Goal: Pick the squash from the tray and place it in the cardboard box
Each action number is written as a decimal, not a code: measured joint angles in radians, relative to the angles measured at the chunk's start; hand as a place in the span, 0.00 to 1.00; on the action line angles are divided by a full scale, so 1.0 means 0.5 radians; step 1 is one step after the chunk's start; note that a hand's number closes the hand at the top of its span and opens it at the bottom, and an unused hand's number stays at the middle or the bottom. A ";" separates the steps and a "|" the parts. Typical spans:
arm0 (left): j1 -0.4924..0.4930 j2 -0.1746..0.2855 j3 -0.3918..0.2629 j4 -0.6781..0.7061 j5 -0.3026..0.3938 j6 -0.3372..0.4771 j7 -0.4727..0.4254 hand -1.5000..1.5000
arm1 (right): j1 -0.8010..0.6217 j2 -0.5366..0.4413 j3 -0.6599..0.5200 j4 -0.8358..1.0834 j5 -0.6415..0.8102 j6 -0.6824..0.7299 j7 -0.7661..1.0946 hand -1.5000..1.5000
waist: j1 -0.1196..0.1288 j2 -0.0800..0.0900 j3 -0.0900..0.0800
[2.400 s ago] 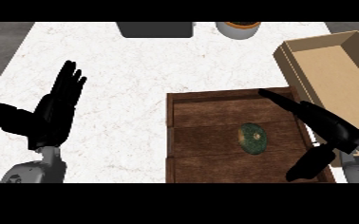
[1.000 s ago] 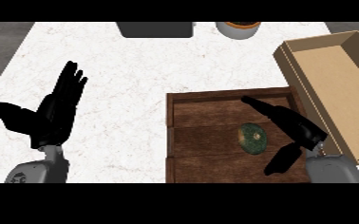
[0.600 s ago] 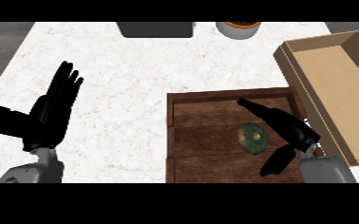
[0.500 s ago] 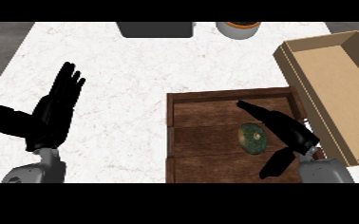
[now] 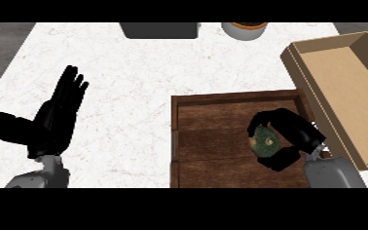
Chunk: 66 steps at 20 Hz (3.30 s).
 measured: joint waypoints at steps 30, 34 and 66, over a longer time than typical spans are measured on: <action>-0.057 0.015 0.045 0.110 0.001 -0.037 -0.047 0.50 | -0.531 0.539 0.765 -0.771 0.859 -0.560 1.770 1.00 | -0.005 -0.007 -0.001; -0.090 0.026 0.054 0.097 0.009 -0.033 -0.013 0.50 | -0.652 0.541 0.583 -0.914 0.925 -0.568 1.939 1.00 | -0.009 -0.006 -0.001; -0.055 -0.022 0.011 0.038 -0.024 -0.021 -0.005 0.50 | -0.760 -0.414 -0.663 0.438 0.786 -0.893 1.001 1.00 | 0.021 0.010 0.000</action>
